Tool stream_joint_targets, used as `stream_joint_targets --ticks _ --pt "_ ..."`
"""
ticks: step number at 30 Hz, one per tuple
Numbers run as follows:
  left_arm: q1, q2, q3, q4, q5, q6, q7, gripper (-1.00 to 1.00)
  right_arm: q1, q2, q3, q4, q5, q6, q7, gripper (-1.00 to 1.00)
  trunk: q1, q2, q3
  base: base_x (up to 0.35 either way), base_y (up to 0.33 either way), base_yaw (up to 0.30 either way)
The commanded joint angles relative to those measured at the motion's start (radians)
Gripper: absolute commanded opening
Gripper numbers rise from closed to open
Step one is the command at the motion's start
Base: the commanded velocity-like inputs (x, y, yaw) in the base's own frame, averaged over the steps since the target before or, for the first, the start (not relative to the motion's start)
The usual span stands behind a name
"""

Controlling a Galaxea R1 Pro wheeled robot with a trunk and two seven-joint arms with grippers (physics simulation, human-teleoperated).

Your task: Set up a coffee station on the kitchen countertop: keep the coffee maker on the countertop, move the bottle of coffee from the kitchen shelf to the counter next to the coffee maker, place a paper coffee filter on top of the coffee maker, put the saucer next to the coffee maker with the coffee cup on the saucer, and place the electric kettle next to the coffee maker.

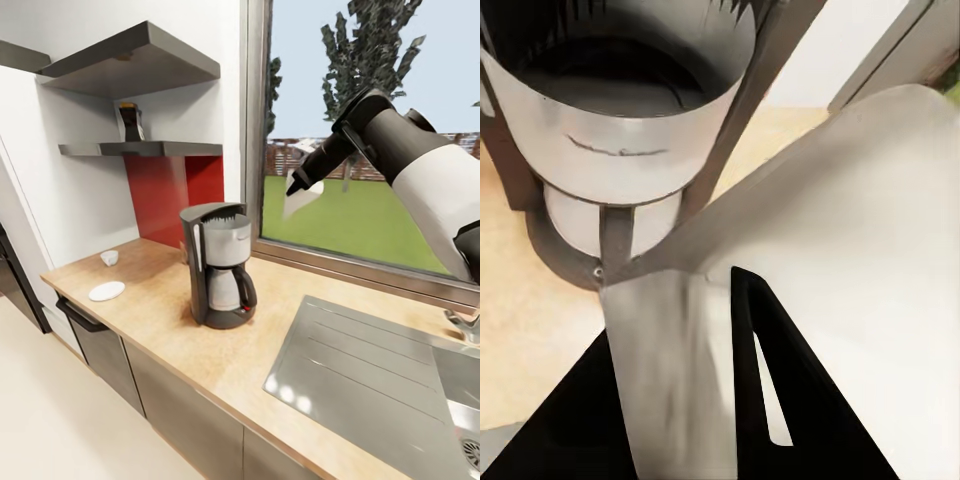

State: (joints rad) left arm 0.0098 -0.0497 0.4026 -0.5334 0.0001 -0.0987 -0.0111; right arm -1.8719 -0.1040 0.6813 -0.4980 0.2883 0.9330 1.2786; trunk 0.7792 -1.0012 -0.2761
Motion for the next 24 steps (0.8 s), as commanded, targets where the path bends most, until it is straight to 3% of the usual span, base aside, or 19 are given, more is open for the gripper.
stream_joint_targets --ticks 1,2,9,24 --pt "0.000 -0.001 0.003 -0.001 0.000 -0.001 -0.001 1.00 -0.001 0.000 0.001 -0.002 0.017 0.004 0.020 -1.00 0.000 -0.001 -0.001 0.173 0.174 0.000" --pt "0.000 -0.001 0.003 -0.001 0.000 -0.001 -0.001 1.00 -0.001 0.001 0.001 -0.002 0.038 -0.005 0.049 -1.00 0.000 -0.001 -0.001 0.210 0.211 0.000" --pt "0.000 -0.001 0.003 -0.001 0.000 -0.001 -0.001 1.00 -0.001 0.003 0.003 -0.002 0.049 -0.009 0.062 -1.00 0.000 -0.001 -0.001 0.181 0.190 0.000" --pt "0.000 0.000 0.004 -0.001 0.000 -0.001 -0.001 1.00 -0.001 0.001 0.001 -0.003 0.054 -0.007 0.059 -1.00 0.000 -0.001 -0.001 0.013 0.021 0.000"
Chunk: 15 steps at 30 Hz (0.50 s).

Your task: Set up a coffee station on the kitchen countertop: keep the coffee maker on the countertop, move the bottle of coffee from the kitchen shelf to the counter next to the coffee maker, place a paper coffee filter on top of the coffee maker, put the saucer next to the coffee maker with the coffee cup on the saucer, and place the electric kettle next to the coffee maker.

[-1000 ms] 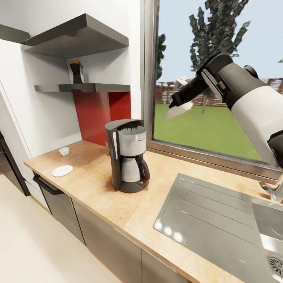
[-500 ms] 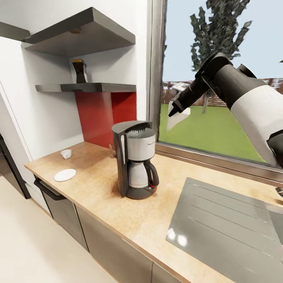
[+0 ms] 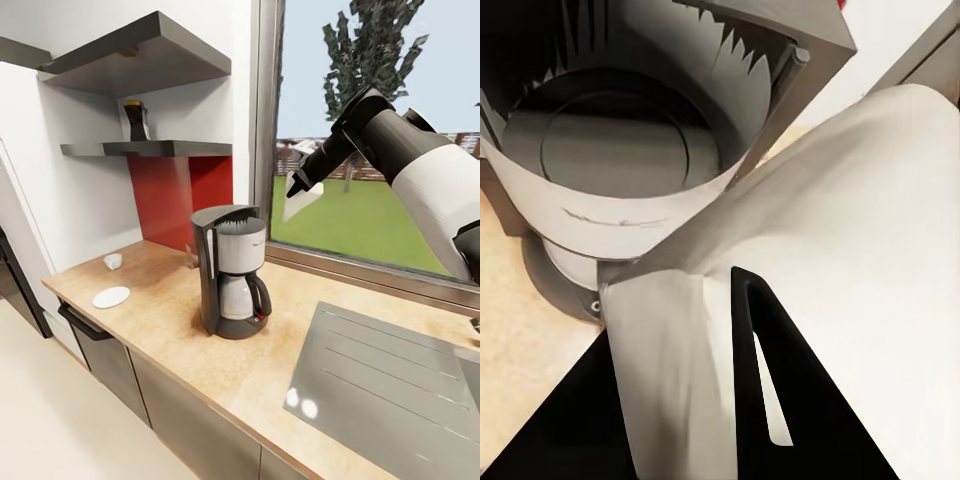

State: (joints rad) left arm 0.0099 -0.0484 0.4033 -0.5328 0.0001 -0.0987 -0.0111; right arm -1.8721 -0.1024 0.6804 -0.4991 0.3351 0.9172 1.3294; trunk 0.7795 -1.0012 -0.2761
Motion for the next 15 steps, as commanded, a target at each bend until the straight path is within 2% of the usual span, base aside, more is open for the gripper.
stream_joint_targets --ticks 1,4,15 --pt "0.000 -0.001 0.003 -0.001 0.000 -0.001 -0.001 1.00 -0.001 0.000 0.001 -0.002 0.007 0.009 0.009 -1.00 0.000 -0.001 -0.001 0.000 0.124 0.000" --pt "0.000 -0.001 0.004 -0.001 0.000 -0.001 -0.001 1.00 -0.001 0.000 0.001 -0.003 0.007 0.009 0.009 -1.00 0.000 -0.001 0.000 0.000 0.160 -0.045" --pt "0.000 -0.001 0.005 -0.001 0.000 -0.002 0.000 1.00 -0.001 0.000 0.001 -0.003 0.007 0.009 0.007 -1.00 0.000 -0.001 0.010 0.000 0.024 -0.169"
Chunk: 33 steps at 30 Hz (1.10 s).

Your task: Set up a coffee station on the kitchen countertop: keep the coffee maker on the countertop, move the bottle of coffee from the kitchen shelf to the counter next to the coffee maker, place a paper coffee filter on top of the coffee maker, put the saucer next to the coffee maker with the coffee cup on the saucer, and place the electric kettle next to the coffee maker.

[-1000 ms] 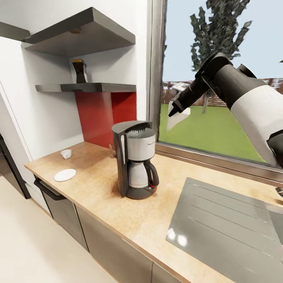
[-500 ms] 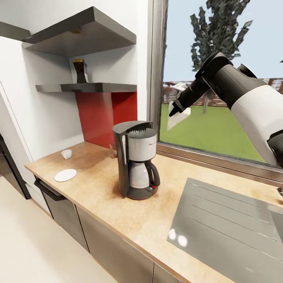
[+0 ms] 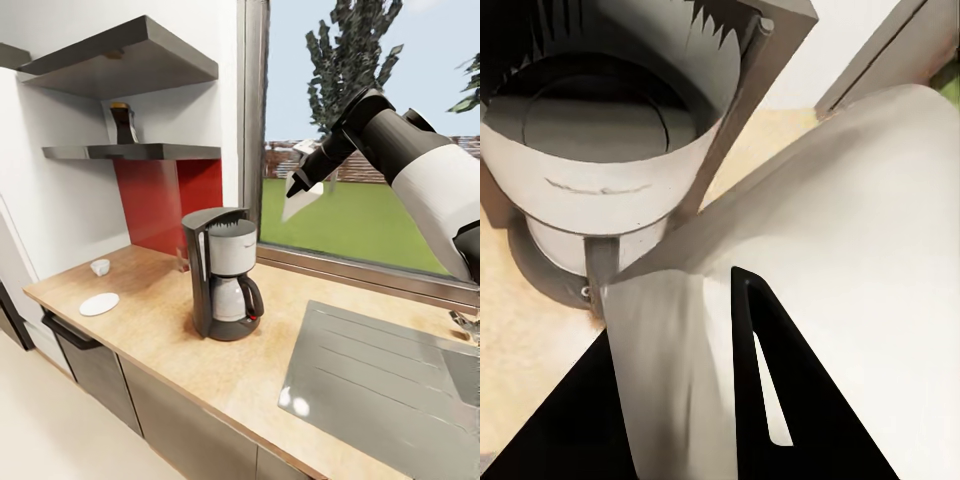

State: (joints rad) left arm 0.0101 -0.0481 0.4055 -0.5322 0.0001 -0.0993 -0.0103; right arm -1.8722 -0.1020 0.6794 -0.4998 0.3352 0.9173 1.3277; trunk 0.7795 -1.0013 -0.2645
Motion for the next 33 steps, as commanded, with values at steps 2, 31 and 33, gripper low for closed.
stream_joint_targets --ticks 2,31,33 --pt "0.000 -0.001 0.003 -0.001 0.000 -0.001 -0.001 1.00 -0.001 0.000 0.002 -0.006 0.007 0.009 0.008 -1.00 0.000 -0.001 0.000 0.000 0.164 -0.090" --pt "0.000 -0.001 0.006 0.000 0.000 -0.002 0.000 1.00 -0.005 -0.006 -0.003 -0.104 0.007 0.015 0.007 -1.00 0.000 -0.001 0.001 0.038 0.127 -0.004" --pt "0.000 -0.001 0.006 0.000 0.000 -0.002 0.000 1.00 -0.005 -0.006 -0.004 -0.107 0.007 0.015 0.007 -1.00 0.000 -0.001 0.001 0.002 0.002 0.000"
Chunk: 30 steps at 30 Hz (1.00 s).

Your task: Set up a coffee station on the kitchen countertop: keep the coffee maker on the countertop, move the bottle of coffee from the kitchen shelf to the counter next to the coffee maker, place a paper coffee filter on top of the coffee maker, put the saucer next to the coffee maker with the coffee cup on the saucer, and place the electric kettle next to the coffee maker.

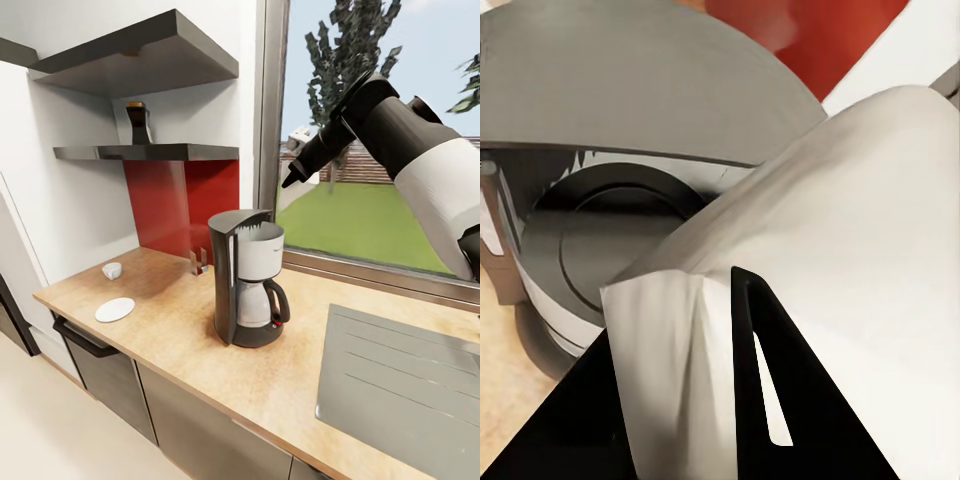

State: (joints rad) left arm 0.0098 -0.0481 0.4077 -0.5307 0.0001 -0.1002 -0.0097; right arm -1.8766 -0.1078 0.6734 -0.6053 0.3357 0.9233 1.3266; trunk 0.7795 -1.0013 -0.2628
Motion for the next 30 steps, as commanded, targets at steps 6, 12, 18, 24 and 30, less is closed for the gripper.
stream_joint_targets --ticks 6,12,18,24,30 --pt "0.000 -0.001 0.003 -0.002 0.000 -0.001 -0.001 1.00 0.000 0.002 0.002 -0.003 0.006 0.009 0.009 -1.00 0.000 -0.001 -0.001 0.000 0.000 0.000" --pt "0.000 -0.001 0.003 -0.002 0.000 -0.001 -0.001 1.00 0.000 0.004 0.006 -0.002 0.005 0.009 0.009 -1.00 0.000 -0.001 -0.001 0.000 0.000 0.000" --pt "0.000 -0.001 0.003 -0.002 0.000 -0.001 -0.001 1.00 0.001 0.006 0.007 -0.002 0.004 0.009 0.011 -1.00 0.000 -0.001 -0.001 0.000 0.000 0.000" --pt "0.000 -0.001 0.003 -0.002 0.000 -0.001 -0.001 1.00 0.002 0.018 0.005 -0.001 0.001 0.009 0.011 -1.00 0.000 -0.001 -0.001 0.000 0.000 0.000" --pt "0.000 -0.001 0.003 -0.003 0.000 -0.001 -0.001 1.00 0.006 0.029 0.005 0.000 0.003 0.009 0.010 -1.00 0.000 -0.001 -0.001 0.000 0.000 0.000"
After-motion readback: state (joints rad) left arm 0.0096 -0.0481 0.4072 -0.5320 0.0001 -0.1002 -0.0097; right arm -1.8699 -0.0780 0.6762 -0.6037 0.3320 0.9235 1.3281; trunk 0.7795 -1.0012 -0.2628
